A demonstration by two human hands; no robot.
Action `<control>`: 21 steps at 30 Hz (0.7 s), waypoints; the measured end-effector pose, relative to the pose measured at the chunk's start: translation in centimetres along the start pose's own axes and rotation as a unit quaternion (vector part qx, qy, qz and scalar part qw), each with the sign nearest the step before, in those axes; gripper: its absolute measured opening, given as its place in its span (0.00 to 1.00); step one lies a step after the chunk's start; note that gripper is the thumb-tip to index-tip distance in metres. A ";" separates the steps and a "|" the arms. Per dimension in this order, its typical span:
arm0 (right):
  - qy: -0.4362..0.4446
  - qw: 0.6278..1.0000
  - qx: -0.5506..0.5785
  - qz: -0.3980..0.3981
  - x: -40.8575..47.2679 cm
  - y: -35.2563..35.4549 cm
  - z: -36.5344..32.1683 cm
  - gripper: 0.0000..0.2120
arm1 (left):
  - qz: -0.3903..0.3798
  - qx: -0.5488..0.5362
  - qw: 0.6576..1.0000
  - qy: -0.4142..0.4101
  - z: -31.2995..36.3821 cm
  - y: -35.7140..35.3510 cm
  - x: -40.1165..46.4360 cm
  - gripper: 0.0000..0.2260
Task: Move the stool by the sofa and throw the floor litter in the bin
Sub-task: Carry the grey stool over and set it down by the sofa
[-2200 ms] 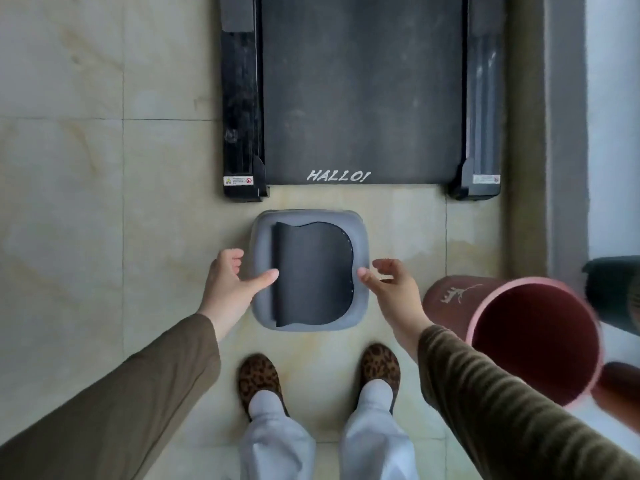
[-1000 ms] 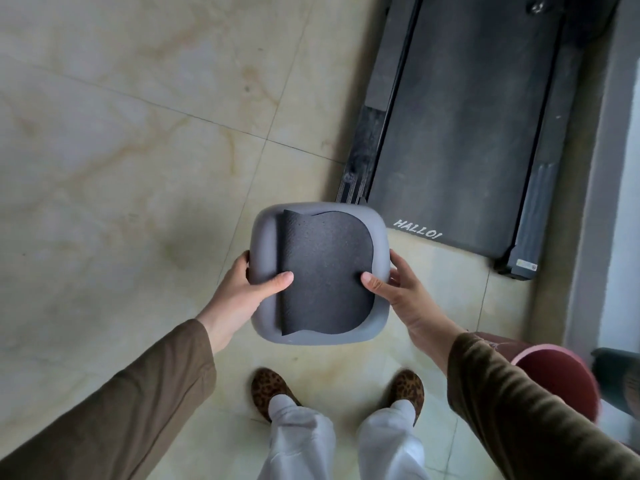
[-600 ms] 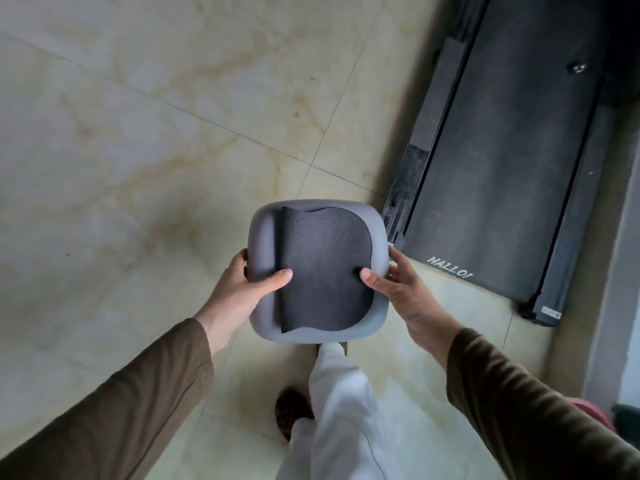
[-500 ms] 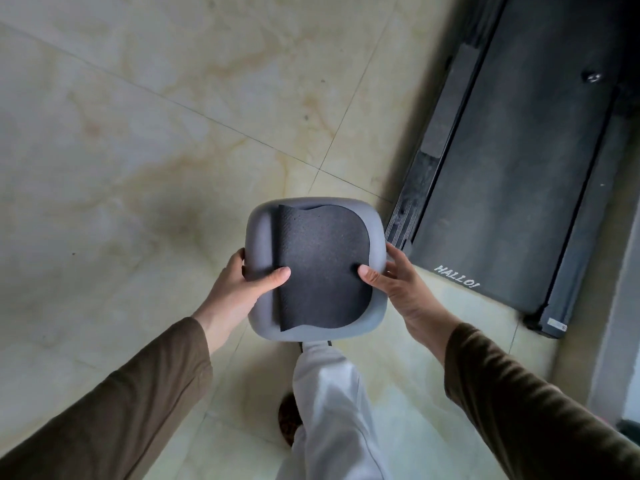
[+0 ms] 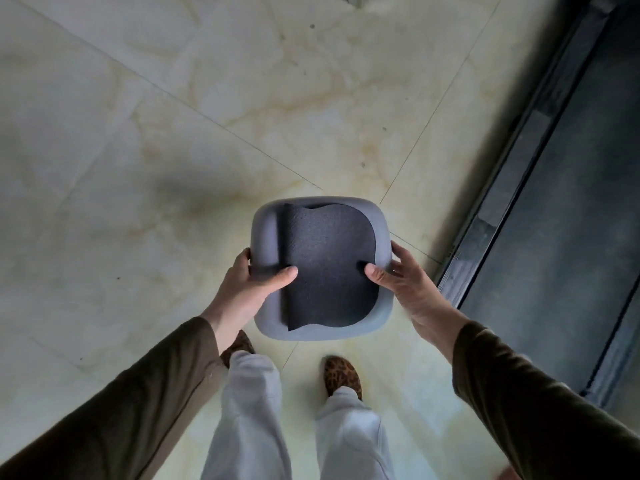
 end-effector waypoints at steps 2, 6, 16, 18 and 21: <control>-0.001 1.000 -0.005 0.003 1.5 -1.9 -1.5 0.38 | -0.003 -0.005 1.000 0.001 1.7 2.0 1.1 0.22; 0.013 1.000 -0.011 0.017 4.5 -5.2 -4.9 0.35 | -0.017 -0.005 1.000 -0.010 5.7 5.8 3.3 0.20; 0.020 0.999 -0.014 0.022 13.3 -11.2 -10.3 0.43 | -0.021 0.022 1.000 -0.006 14.2 12.7 9.5 0.20; 0.014 1.000 -0.012 0.017 15.7 -12.3 -11.6 0.45 | -0.022 0.021 1.000 0.001 16.2 13.9 11.2 0.22; 0.005 1.000 -0.009 0.018 18.9 -13.8 -13.8 0.45 | -0.026 0.028 0.999 0.014 19.4 15.6 13.8 0.30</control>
Point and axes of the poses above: each hand's wrist, its own x-axis towards the middle knuckle, its own y-axis out of the back of the hand, z = x × y, the point moved 10 cm from there along x, towards the middle knuckle, and after that the axes turned 10 degrees about y, right-handed, at the moved point
